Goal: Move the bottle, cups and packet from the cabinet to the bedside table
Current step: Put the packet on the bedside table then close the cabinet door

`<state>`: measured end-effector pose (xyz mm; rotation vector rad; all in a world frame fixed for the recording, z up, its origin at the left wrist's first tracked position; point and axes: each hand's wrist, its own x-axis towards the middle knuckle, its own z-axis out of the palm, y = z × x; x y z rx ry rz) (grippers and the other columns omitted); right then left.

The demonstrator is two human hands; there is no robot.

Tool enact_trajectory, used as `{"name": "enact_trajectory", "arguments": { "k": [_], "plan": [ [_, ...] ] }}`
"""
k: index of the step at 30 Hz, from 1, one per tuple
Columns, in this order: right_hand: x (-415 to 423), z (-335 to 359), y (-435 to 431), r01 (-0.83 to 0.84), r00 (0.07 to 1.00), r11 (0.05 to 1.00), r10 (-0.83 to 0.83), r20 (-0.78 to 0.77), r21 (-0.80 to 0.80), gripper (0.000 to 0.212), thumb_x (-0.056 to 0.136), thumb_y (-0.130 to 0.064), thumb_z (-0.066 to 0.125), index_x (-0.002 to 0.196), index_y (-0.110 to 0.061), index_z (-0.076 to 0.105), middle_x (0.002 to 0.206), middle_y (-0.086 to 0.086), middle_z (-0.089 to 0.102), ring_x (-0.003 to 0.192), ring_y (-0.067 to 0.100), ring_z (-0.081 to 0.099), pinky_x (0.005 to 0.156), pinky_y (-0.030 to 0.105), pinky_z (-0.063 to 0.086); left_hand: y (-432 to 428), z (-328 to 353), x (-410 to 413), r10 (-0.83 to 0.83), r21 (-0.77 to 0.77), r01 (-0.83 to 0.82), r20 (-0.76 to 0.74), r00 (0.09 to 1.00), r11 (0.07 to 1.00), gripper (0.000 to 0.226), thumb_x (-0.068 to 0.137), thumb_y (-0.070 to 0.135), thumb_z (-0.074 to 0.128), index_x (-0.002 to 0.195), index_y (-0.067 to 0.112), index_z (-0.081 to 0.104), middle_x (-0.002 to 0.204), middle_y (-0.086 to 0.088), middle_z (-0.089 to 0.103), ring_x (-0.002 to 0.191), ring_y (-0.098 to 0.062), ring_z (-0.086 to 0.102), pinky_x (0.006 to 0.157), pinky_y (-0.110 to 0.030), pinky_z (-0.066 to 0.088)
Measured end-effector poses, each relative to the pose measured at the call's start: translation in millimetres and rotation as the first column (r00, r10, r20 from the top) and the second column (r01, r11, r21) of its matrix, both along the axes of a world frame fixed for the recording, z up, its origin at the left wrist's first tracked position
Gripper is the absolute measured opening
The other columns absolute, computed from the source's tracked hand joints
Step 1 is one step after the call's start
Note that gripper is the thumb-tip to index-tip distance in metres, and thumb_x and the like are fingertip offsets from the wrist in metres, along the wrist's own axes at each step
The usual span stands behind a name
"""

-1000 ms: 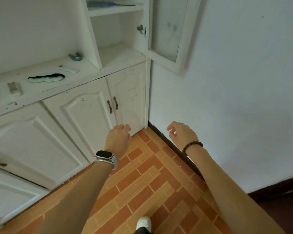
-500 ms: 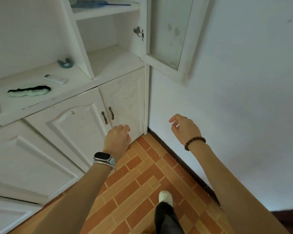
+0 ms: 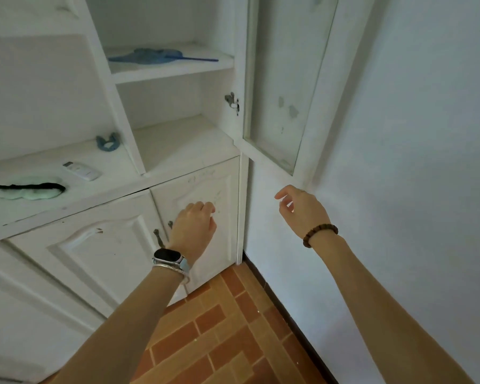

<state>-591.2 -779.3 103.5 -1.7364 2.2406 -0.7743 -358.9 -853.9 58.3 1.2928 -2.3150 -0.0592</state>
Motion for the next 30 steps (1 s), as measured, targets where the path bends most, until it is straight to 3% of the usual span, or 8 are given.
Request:
{"name": "enact_trajectory", "arguments": {
  "k": [3, 7, 12, 14, 18, 23, 27, 30],
  "plan": [
    [-26.3, 28.6, -18.5, -0.034, 0.999, 0.997, 0.036, 0.035, -0.067, 0.016, 0.095, -0.021, 0.051, 0.106, -0.024, 0.061, 0.094, -0.007, 0.063, 0.084, 0.015, 0.062, 0.078, 0.037, 0.055, -18.7, 20.0, -24.5, -0.015, -0.061, 0.013, -0.034, 0.999, 0.998, 0.021, 0.089, 0.01, 0.053, 0.108, 0.009, 0.063, 0.092, -0.007, 0.066, 0.082, -0.021, 0.058, 0.073, -0.033, 0.05],
    [-52.3, 76.6, -28.6, 0.004, 0.99, 0.981, 0.023, 0.14, -0.192, 0.014, 0.095, -0.021, 0.053, 0.104, -0.024, 0.064, 0.092, -0.01, 0.063, 0.084, 0.013, 0.063, 0.069, 0.025, 0.048, -39.5, 55.6, -52.4, -0.075, -0.161, 0.063, -0.068, 0.995, 0.985, 0.02, 0.087, 0.008, 0.057, 0.106, 0.01, 0.064, 0.091, -0.005, 0.066, 0.081, -0.019, 0.059, 0.074, -0.032, 0.051],
    [-78.7, 145.9, -30.5, 0.062, 0.951, 0.913, 0.068, 0.3, -0.403, 0.013, 0.094, -0.021, 0.056, 0.099, -0.026, 0.067, 0.091, -0.006, 0.071, 0.079, 0.006, 0.069, 0.075, 0.019, 0.051, -63.5, 120.8, -90.4, -0.201, -0.327, 0.171, -0.062, 0.978, 0.929, 0.019, 0.086, 0.006, 0.058, 0.103, 0.01, 0.064, 0.089, -0.004, 0.063, 0.081, -0.021, 0.057, 0.073, -0.035, 0.051],
    [-89.1, 175.5, -28.6, 0.068, 0.946, 0.882, 0.091, 0.31, -0.466, 0.012, 0.095, -0.022, 0.056, 0.099, -0.024, 0.067, 0.089, -0.005, 0.072, 0.077, 0.007, 0.07, 0.077, 0.024, 0.055, -67.1, 150.2, -105.9, -0.288, -0.387, 0.241, -0.068, 0.955, 0.89, 0.015, 0.085, 0.005, 0.059, 0.099, 0.009, 0.064, 0.088, -0.004, 0.062, 0.079, -0.021, 0.057, 0.071, -0.035, 0.051],
    [-110.8, 231.7, -25.9, 0.072, 0.962, 0.827, 0.09, 0.258, -0.557, 0.014, 0.095, -0.017, 0.055, 0.099, -0.022, 0.068, 0.087, -0.003, 0.073, 0.077, 0.012, 0.071, 0.084, 0.035, 0.058, -71.5, 200.7, -138.8, -0.447, -0.534, 0.372, -0.012, 0.895, 0.759, 0.015, 0.084, 0.003, 0.06, 0.098, 0.008, 0.065, 0.09, -0.005, 0.062, 0.082, -0.02, 0.057, 0.074, -0.034, 0.05],
    [-127.5, 292.3, -25.5, 0.078, 0.963, 0.767, 0.109, 0.248, -0.637, 0.017, 0.094, -0.012, 0.054, 0.102, -0.015, 0.068, 0.089, 0.005, 0.073, 0.08, 0.019, 0.071, 0.081, 0.03, 0.058, -68.4, 248.3, -175.3, -0.57, -0.672, 0.49, 0.121, 0.813, 0.555, 0.018, 0.085, 0.004, 0.053, 0.098, 0.008, 0.065, 0.096, -0.004, 0.062, 0.093, -0.019, 0.056, 0.083, -0.03, 0.046],
    [-139.4, 327.2, -33.3, 0.093, 0.943, 0.72, 0.158, 0.293, -0.688, 0.018, 0.096, -0.011, 0.053, 0.107, -0.008, 0.067, 0.094, 0.009, 0.071, 0.085, 0.019, 0.07, 0.08, 0.026, 0.058, -70.5, 282.8, -208.0, -0.563, -0.728, 0.551, 0.273, 0.78, 0.409, 0.019, 0.083, 0.003, 0.052, 0.097, 0.007, 0.064, 0.099, -0.007, 0.063, 0.096, -0.026, 0.057, 0.092, -0.036, 0.043],
    [-144.5, 345.2, -46.4, 0.119, 0.913, 0.692, 0.205, 0.352, -0.712, 0.023, 0.098, -0.017, 0.051, 0.114, -0.007, 0.064, 0.101, 0.006, 0.069, 0.096, 0.016, 0.069, 0.085, 0.023, 0.056, -72.8, 301.2, -226.9, -0.511, -0.746, 0.558, 0.341, 0.789, 0.364, 0.017, 0.083, 0.007, 0.051, 0.093, 0.007, 0.064, 0.1, -0.008, 0.062, 0.099, -0.026, 0.057, 0.106, -0.039, 0.035]
  ]
}}
